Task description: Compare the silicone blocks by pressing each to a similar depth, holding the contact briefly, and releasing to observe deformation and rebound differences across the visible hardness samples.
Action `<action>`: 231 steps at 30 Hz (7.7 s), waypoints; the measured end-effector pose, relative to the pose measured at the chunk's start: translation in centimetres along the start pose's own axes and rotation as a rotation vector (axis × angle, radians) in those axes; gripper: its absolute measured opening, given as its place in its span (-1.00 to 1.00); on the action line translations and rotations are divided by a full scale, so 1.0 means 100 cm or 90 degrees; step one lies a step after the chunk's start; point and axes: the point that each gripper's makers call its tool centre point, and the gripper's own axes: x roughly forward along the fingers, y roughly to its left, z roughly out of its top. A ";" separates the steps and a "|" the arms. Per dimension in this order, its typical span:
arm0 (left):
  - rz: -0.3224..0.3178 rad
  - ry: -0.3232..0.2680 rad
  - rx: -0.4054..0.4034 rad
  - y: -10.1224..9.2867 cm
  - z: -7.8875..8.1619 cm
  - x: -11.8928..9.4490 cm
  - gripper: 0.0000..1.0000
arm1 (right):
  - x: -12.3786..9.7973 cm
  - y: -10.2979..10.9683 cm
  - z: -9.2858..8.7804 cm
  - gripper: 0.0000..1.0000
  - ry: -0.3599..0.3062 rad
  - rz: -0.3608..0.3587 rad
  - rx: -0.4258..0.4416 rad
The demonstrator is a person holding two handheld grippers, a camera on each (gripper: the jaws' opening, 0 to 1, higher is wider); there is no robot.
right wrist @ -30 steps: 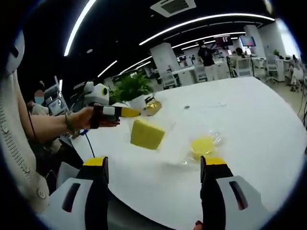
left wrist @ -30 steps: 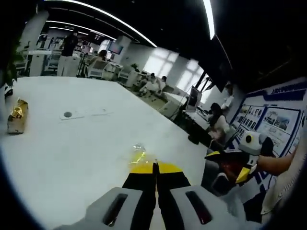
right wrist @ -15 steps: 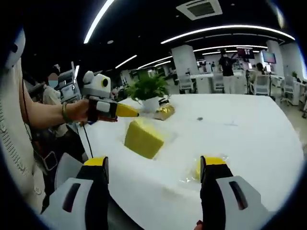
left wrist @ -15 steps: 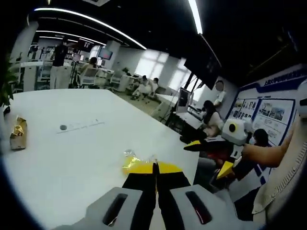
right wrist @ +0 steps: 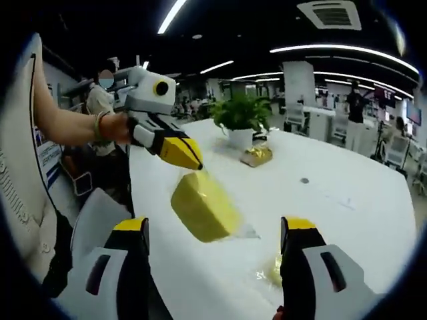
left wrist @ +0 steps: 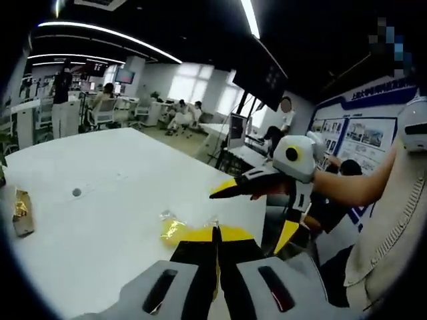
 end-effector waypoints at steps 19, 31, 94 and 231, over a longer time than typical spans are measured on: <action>-0.034 0.052 0.055 -0.013 -0.002 0.004 -1.00 | 0.048 0.018 -0.019 0.39 0.098 0.121 -0.058; -0.058 0.091 0.116 -0.023 -0.009 0.010 -1.00 | 0.057 0.026 -0.039 -0.10 0.175 0.179 -0.053; -0.041 0.097 0.117 -0.040 -0.023 0.012 -1.00 | 0.045 0.042 -0.045 -0.80 0.145 0.165 -0.090; 0.213 0.030 -0.258 0.217 -0.140 0.029 -1.00 | -0.061 0.008 -0.144 0.35 0.019 -0.251 0.275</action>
